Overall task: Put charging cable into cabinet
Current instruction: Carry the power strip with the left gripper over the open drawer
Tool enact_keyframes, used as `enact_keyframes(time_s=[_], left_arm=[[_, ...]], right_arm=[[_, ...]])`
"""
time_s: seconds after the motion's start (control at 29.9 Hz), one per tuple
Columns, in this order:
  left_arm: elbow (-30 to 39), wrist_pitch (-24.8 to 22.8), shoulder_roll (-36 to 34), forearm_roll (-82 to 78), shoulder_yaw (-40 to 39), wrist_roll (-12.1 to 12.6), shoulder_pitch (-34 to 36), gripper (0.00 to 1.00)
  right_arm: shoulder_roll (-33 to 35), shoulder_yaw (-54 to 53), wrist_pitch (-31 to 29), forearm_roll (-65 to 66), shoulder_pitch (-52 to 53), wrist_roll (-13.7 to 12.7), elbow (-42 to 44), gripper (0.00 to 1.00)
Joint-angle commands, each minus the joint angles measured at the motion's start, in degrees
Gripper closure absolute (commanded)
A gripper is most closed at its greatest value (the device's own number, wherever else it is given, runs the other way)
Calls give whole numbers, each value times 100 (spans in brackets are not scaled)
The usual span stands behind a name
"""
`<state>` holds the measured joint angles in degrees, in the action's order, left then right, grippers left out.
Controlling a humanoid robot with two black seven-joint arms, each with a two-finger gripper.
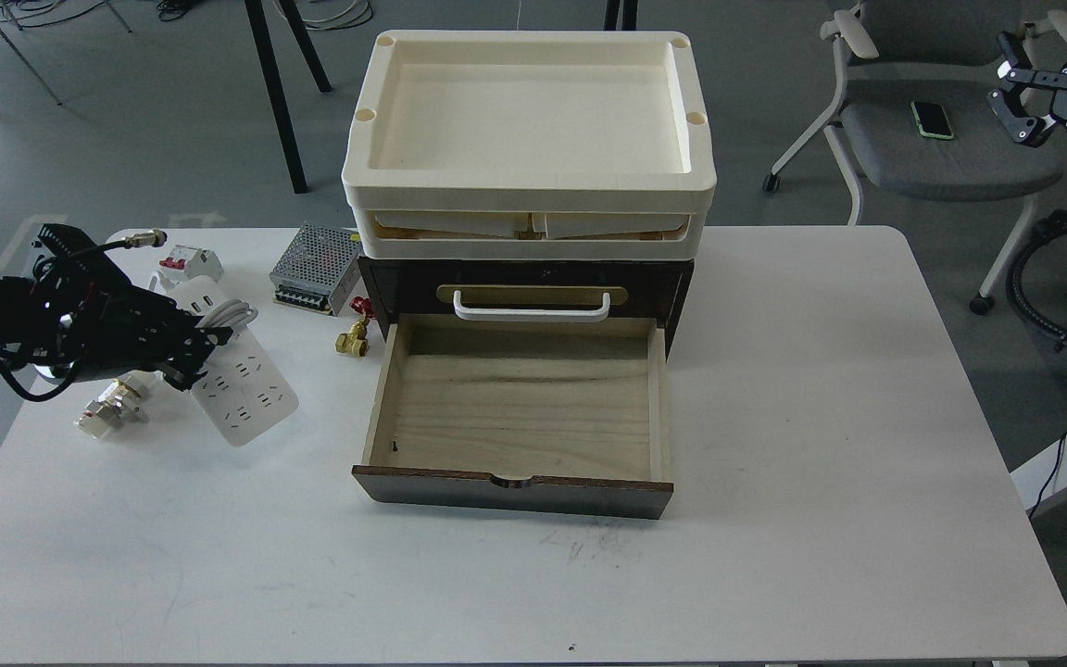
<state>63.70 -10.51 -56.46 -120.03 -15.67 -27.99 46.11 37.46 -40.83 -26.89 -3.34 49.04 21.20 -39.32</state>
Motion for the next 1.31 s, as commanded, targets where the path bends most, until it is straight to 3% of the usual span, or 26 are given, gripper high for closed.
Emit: enact_keyframes(time_s=[0.0,0.3,0.47,0.77,0.97,1.14,1.27], left_arm=[[1212,-188,-760,813,29,-1,-14,100],[2638,-293,-1218,2403,-50,-1,3,100],[2665,-390,-517,3248,-59,-1,12,100],[1691,-355,1163,3935,-41,-1,-102,100],[601,-355,1997,3900,12,-1,-383,100],[-313,-417,2499,3891,29,-1,-427,100],[-648,-539,2737,3917,20,-1,-428,100]], right_arm=[[16,-4,0,-8,-17,-2,126,0],[42,-13,0,0,-26,-2,162,0],[33,-39,0,-8,-26,-2,214,0],[42,-39,0,-8,-43,-2,276,0],[68,-39,-9,-8,-43,-2,346,0],[68,-48,0,-8,-43,-2,355,0],[77,-39,0,0,-43,-2,355,0]])
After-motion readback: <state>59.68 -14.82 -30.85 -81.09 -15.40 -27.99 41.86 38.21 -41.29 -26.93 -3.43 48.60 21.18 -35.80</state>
